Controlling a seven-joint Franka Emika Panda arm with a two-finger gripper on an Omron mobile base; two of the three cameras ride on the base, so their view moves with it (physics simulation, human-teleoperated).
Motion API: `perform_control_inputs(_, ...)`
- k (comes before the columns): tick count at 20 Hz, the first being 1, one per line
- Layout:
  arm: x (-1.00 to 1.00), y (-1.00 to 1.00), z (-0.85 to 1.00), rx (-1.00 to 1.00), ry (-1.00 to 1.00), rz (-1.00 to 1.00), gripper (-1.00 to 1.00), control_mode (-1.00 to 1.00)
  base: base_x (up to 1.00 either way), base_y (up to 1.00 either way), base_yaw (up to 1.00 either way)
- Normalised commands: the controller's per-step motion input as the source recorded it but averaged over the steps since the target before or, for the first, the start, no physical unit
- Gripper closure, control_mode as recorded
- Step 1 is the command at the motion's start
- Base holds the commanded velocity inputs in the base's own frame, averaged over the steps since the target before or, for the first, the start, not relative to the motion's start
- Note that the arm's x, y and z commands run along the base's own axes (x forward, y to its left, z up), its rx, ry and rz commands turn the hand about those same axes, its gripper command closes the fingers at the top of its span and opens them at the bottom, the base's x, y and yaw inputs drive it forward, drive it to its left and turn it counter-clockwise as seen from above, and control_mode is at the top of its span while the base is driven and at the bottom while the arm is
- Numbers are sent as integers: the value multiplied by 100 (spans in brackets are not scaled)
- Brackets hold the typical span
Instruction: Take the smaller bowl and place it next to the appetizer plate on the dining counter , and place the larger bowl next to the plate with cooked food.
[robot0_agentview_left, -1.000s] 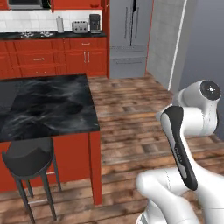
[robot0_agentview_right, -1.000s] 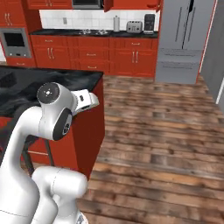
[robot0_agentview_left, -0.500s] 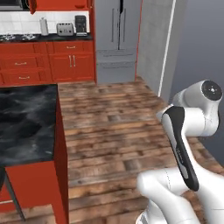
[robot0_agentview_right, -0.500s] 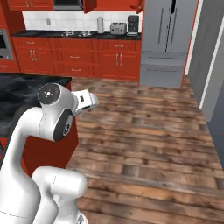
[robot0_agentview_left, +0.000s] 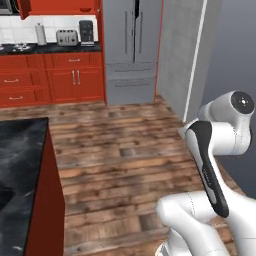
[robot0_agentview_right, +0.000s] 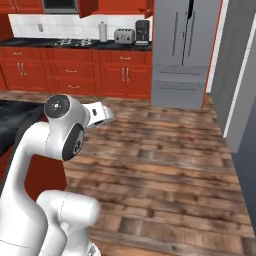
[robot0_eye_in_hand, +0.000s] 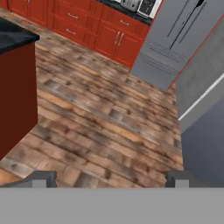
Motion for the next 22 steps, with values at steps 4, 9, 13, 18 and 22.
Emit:
perform_control_inputs(4,0,0,0,0,0,0,-100,100,100,-2,0)
perform_control_inputs(9,0,0,0,0,0,0,-100,100,100,0,0)
perform_control_inputs(13,0,0,0,0,0,0,-100,100,100,0,0)
perform_control_inputs(18,0,0,0,0,0,0,-100,100,100,0,0)
perform_control_inputs(22,0,0,0,0,0,0,-100,100,100,0,0)
